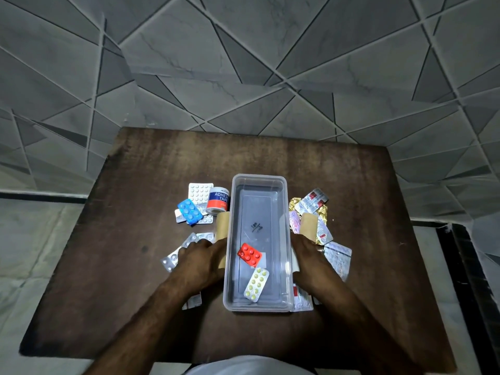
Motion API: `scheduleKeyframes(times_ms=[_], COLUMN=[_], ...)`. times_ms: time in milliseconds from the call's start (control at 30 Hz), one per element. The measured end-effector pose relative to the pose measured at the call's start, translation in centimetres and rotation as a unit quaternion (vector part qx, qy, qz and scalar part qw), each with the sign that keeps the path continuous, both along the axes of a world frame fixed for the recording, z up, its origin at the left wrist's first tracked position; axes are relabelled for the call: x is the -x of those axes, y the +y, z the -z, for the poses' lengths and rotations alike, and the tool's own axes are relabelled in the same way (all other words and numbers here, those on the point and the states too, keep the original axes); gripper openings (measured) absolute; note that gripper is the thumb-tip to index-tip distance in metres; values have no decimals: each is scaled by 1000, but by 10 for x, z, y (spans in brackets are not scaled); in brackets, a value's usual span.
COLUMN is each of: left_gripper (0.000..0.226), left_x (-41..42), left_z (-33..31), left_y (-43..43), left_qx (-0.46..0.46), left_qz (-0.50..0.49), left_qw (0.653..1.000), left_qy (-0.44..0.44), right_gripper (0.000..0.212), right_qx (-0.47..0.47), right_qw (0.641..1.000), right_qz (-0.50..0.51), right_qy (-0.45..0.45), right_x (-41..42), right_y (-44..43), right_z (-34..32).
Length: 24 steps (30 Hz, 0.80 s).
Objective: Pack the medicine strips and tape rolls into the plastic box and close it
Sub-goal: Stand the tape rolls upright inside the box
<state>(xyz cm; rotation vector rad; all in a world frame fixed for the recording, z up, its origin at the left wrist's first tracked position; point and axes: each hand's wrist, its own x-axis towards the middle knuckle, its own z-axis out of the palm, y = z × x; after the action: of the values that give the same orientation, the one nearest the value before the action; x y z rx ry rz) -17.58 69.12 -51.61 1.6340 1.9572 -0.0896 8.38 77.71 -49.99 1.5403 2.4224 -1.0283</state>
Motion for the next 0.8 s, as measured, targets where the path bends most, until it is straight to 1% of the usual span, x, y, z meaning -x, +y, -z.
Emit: scheduleKeyframes(times_ms=[167,267,333,400,533,700,800], left_gripper=[59,32,24,24,29,30,29], left_x=[-8,-13,-18,-21,-14,11,25], left_z=[-1,-1,-3,-6,-15,-37,-53], left_y=[2,3,5,7,6,1,0], left_qx=[-41,-57,-56,-49,-44,-15,-28], left_qz=[-92,-167,-209,-244,-290,-275,-271], left_qw=[992,977,967,959,945,953,953], left_qy=[-82,-124,-130,-134,-147,-124,-131], right_gripper=[85,84,82,82,92,96,97], right_qx=[2,6,8,7,-8,-62,-78], right_qw=[1000,999,999,999,998,994,991], right_qz=[14,34,45,50,62,83,104], right_qy=[-12,-3,1,-1,4,29,33], right_x=[-4,-8,-9,-10,-14,-19,-19], right_y=[1,1,1,2,8,24,37], right_z=[2,0,-2,-4,-9,-22,-33])
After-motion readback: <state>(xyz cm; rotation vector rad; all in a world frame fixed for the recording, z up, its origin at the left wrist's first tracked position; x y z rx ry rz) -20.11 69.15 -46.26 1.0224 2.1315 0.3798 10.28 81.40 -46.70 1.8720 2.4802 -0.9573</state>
